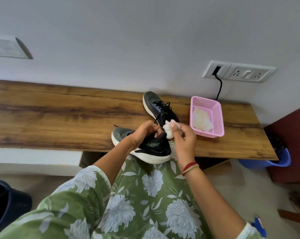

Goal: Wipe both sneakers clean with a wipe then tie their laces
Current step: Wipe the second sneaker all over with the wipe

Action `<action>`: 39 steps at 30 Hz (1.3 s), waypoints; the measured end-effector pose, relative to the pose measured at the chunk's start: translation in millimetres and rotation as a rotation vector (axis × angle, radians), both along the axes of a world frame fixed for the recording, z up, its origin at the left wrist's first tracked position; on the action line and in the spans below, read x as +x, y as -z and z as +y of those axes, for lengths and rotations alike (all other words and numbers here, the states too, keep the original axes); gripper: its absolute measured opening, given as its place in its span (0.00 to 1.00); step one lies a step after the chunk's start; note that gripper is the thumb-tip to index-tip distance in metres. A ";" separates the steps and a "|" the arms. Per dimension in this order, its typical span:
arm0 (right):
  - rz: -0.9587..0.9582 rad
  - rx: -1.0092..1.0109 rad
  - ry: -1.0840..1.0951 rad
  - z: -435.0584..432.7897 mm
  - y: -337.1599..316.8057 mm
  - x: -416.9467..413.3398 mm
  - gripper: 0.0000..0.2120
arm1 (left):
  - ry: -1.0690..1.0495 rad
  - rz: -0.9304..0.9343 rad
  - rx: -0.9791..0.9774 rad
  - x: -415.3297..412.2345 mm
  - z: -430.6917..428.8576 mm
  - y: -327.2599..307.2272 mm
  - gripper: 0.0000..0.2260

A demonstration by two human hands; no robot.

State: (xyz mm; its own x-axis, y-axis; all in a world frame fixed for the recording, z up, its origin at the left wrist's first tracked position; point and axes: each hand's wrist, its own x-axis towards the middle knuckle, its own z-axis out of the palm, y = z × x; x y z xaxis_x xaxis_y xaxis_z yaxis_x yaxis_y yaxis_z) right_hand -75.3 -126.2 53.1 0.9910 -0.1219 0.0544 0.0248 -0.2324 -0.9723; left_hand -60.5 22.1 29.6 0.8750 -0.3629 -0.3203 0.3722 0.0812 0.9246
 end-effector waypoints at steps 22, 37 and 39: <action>-0.323 -0.353 -0.173 -19.3 7.4 -5.4 0.04 | -0.113 0.029 0.002 -4.3 3.4 11.5 0.18; -0.371 -0.378 -0.220 -20.5 19.6 -36.7 0.07 | -0.162 0.027 0.034 -3.5 -2.6 11.0 0.16; -0.359 -0.374 -0.186 -18.4 24.3 -33.9 0.07 | -0.167 0.027 0.028 -3.4 -3.7 10.0 0.16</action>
State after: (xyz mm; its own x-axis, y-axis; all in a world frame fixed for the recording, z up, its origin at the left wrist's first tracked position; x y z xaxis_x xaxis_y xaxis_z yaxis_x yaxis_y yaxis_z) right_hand -109.2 -144.6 28.8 0.9053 0.1463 0.3988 0.4133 -0.5203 -0.7473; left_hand -63.9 18.4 19.6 0.9133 -0.2037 -0.3526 0.3805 0.1184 0.9172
